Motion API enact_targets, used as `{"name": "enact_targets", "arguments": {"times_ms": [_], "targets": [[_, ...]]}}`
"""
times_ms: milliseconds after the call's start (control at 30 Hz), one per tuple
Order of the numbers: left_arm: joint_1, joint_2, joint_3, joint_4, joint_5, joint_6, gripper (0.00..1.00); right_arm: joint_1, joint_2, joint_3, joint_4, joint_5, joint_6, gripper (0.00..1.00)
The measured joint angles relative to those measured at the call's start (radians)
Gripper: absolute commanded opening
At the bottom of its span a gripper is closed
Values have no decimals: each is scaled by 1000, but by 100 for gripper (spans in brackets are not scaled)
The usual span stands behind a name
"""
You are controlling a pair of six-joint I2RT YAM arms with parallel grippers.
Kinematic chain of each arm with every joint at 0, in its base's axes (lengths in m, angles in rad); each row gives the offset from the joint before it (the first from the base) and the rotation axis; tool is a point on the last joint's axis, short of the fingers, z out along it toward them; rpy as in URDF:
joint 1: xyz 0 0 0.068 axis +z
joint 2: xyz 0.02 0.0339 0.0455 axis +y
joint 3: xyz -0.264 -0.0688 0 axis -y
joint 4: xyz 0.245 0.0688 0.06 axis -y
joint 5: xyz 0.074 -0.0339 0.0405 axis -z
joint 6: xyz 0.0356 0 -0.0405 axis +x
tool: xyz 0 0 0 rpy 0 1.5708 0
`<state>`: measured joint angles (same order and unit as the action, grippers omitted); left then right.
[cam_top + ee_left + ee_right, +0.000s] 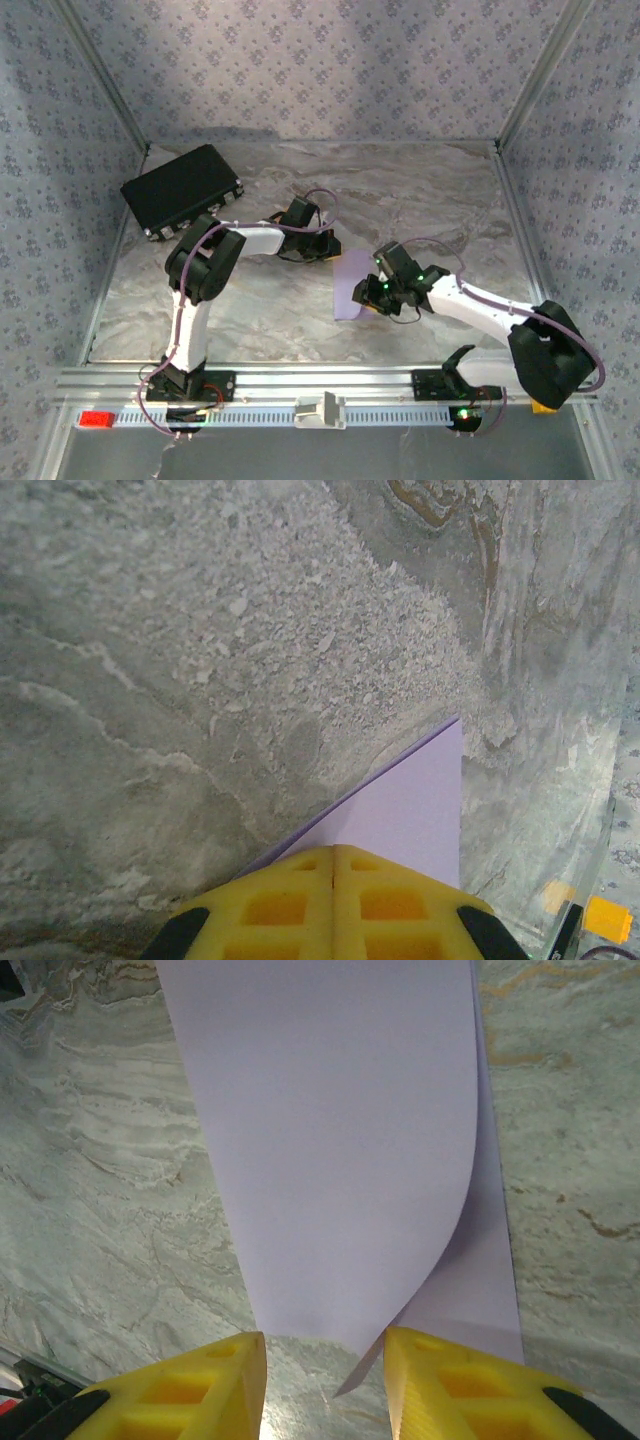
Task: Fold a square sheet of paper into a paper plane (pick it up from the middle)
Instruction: Fold the triangle a second time at the center of the table.
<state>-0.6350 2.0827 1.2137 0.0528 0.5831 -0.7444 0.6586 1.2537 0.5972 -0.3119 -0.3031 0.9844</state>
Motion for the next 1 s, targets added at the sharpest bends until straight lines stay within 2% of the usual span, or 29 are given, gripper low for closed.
{"name": "enact_targets", "arguments": {"times_ms": [600,1000], "targets": [[0,0,0,0,0,0,6,-35,1,-81,23,-12,48,38],[0,0,0,0,0,0,6,-69,-14,-152,198,-44,75,37]]}}
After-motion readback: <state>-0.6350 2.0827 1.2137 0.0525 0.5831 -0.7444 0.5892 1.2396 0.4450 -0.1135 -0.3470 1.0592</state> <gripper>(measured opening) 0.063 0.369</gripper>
